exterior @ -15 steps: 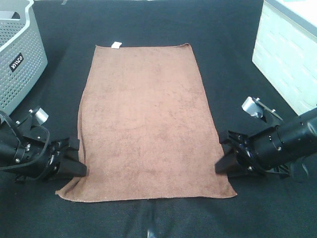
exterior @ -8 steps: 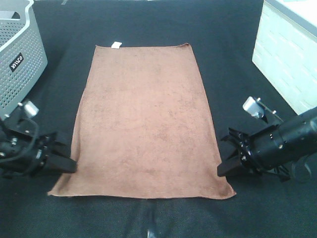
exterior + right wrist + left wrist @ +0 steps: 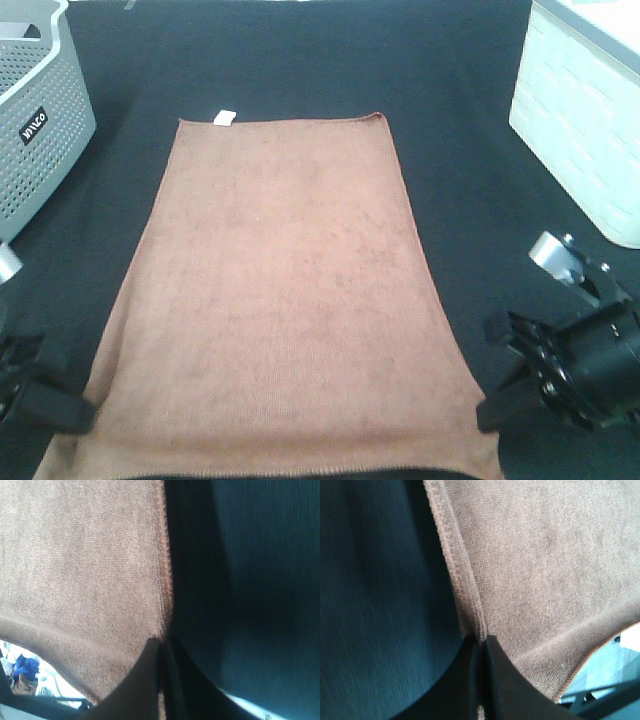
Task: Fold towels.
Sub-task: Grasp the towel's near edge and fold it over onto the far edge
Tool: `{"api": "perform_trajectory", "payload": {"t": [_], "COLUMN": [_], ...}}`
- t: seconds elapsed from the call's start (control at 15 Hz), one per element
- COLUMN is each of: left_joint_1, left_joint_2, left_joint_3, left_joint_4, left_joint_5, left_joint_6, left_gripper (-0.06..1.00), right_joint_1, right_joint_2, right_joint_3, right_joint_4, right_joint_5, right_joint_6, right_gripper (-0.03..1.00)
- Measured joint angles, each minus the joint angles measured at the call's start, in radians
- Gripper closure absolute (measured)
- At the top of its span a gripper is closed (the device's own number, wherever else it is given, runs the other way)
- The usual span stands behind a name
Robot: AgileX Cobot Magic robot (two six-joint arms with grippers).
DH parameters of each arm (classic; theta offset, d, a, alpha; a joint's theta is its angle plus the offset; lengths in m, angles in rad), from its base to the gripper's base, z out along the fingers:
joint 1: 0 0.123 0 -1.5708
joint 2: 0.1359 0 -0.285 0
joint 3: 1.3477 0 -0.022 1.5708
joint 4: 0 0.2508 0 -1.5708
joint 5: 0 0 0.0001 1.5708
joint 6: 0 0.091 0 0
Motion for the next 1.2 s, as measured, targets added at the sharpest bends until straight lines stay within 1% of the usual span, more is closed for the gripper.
{"api": "perform_trajectory", "payload": {"t": [0.13,0.2,0.27,0.4,0.53,0.67,0.73,1.0,1.07,1.2], "left_joint_1": [0.0,0.0,0.0,0.0,0.0,0.0,0.0,0.0,0.0,0.0], "left_joint_2": [-0.026,-0.027,-0.027,-0.014,0.04,0.129,0.197,0.346,0.346,0.429], "left_joint_3": [0.011,0.001,-0.021,-0.118,-0.235,-0.374,-0.467,-0.727,-0.727,-0.877], "left_joint_4": [-0.002,-0.012,-0.023,-0.03,-0.034,-0.034,-0.034,-0.033,-0.033,-0.033], "left_joint_5": [0.001,0.001,-0.006,-0.043,-0.08,-0.084,-0.083,-0.086,-0.086,-0.112], "left_joint_6": [-0.003,-0.003,-0.003,-0.004,-0.004,-0.01,-0.02,-0.043,-0.043,-0.045], "left_gripper": [0.94,0.94,0.94,0.94,0.94,0.94,0.94,0.94,0.94,0.94], "right_joint_1": [0.0,0.0,0.0,0.0,0.0,0.0,0.0,0.0,0.0,0.0], "right_joint_2": [-0.022,-0.021,-0.016,0.016,0.076,0.154,0.226,0.425,0.425,0.535], "right_joint_3": [0.0,-0.024,-0.067,-0.18,-0.328,-0.501,-0.649,-1.037,-1.037,-1.218], "right_joint_4": [-0.001,-0.008,-0.012,-0.021,-0.049,-0.104,-0.162,-0.314,-0.314,-0.361], "right_joint_5": [0.001,0.002,0.004,0.02,0.023,0.054,0.08,0.188,0.188,0.233], "right_joint_6": [0.0,0.0,0.002,0.018,0.032,0.081,0.128,0.252,0.252,0.293], "right_gripper": [0.97,0.97,0.97,0.97,0.97,0.97,0.97,0.97,0.97,0.97]}}
